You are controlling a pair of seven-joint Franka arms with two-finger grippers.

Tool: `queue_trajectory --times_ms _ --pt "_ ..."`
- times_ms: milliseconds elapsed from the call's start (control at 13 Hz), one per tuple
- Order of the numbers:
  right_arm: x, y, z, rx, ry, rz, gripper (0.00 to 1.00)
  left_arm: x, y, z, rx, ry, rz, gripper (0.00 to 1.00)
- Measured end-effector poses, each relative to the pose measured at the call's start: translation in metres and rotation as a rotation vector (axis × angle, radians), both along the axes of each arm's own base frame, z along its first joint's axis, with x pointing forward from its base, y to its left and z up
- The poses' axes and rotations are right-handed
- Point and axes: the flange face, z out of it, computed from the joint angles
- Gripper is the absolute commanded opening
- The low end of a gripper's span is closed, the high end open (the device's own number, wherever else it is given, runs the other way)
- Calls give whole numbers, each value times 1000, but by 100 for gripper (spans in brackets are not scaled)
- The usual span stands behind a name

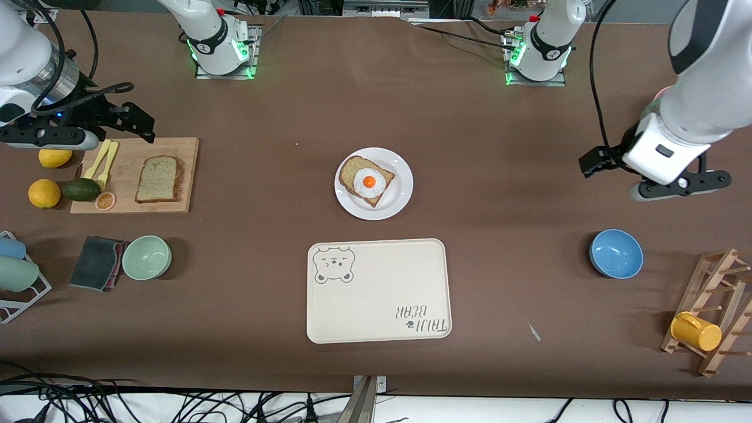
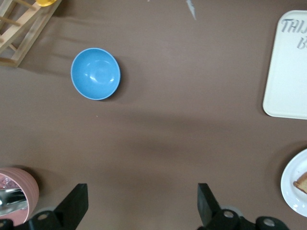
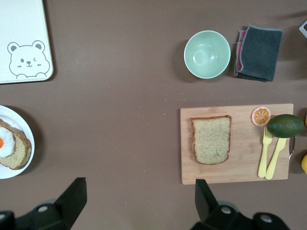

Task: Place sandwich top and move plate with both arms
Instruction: 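Move the right gripper over the bread slice on the cutting board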

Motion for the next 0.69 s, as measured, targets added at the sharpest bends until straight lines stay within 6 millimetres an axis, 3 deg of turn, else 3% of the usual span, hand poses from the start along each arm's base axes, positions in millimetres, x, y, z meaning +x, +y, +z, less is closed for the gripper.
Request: queue_trajectory --times_ms 307,537,690 --pt "-3 -1 0 -1 1 -2 100 -3 17 -22 -19 24 44 100" --pt "-7 0 -2 -3 5 0 100 -25 22 -35 -36 -7 65 100" --pt "-8 0 -1 -4 4 0 100 -40 13 -31 -27 -25 51 100"
